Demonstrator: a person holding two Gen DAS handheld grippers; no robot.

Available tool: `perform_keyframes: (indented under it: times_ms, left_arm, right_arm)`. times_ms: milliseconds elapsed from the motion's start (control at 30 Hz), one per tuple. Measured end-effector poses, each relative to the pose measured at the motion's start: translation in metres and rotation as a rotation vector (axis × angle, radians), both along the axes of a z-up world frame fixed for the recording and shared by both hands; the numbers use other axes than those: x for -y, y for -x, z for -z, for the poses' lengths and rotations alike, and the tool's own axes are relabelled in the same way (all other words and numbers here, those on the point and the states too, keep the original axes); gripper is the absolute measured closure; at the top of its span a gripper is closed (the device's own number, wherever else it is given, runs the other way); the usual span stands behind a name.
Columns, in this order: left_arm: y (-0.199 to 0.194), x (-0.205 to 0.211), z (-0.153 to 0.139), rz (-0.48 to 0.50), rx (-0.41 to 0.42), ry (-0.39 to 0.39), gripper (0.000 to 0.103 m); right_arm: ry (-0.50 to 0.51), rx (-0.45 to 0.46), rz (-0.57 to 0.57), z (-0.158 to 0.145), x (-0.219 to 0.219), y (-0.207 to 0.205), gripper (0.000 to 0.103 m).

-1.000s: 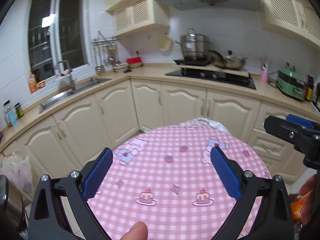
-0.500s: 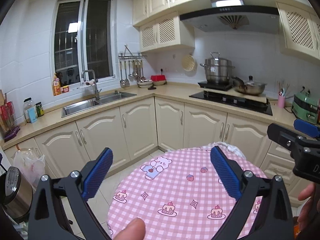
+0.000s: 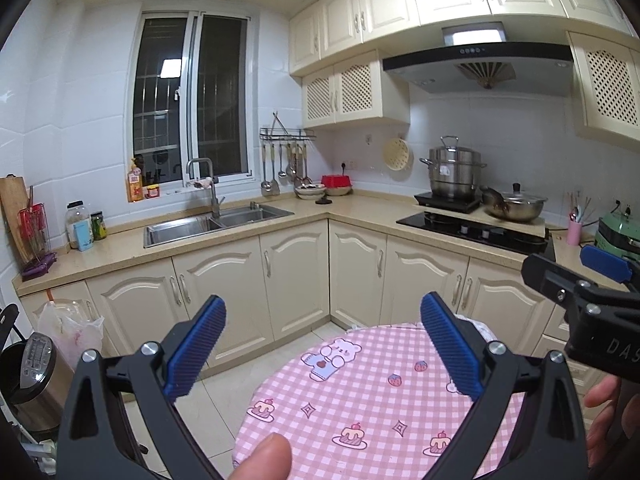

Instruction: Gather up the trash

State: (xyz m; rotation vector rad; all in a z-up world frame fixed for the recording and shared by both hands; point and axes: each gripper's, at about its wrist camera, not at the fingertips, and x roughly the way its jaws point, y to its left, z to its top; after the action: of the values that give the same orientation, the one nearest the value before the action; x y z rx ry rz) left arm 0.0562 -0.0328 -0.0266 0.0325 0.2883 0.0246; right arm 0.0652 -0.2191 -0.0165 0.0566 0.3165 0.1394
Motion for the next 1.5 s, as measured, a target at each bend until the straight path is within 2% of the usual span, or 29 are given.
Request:
perform_keyframes:
  times_ms: [1033, 1500]
  left_arm:
    - [0.006, 0.001, -0.014, 0.012, 0.041, 0.014, 0.007]
    - [0.006, -0.005, -0.016, 0.025, 0.052, 0.052, 0.007]
  right_arm:
    - [-0.023, 0.045, 0.023, -0.015, 0.006, 0.005, 0.006]
    - [-0.025, 0.042, 0.021, -0.014, 0.006, 0.002, 0.006]
